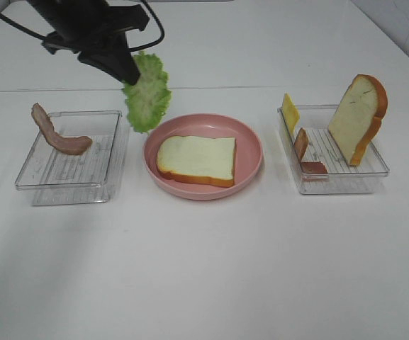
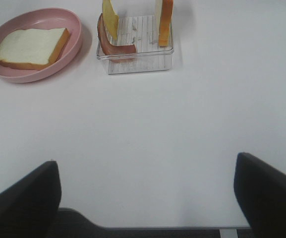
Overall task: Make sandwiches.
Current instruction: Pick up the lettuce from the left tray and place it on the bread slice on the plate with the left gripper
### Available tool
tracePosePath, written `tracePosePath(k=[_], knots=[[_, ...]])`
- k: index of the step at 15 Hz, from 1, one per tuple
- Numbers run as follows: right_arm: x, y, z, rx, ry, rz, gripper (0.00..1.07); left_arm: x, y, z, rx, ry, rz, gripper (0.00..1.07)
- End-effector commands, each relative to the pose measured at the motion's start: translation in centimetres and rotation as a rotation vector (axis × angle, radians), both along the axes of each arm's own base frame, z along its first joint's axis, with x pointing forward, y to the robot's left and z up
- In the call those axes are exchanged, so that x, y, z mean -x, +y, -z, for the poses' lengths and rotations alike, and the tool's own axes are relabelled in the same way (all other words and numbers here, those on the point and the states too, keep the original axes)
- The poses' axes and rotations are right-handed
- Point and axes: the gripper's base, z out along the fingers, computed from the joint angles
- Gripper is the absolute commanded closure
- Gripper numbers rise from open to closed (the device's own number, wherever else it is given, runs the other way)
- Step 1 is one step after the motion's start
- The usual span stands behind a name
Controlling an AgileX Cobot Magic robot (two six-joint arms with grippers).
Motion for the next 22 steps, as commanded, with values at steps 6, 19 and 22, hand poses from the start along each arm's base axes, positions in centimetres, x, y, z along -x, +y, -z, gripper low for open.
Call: tracePosePath(k=[6,19,22], knots=[[0.3,0.1,0.1,-0.005,-0.031,-0.004,0.17,-2.3,-6.4,6.1,0.261,0.157,0.194,1.07],[0.3,0.1,0.1,-0.005,-0.031,-0.004,0.17,-4.7,-6.6,11.9,-0.077,0.16,0.131,1.07],[0.3,0.1,0.1,-0.005,-0.031,-0.004,0.17,-4.9,-6.6,11.9,-0.077,0.145,0.121,1.07]])
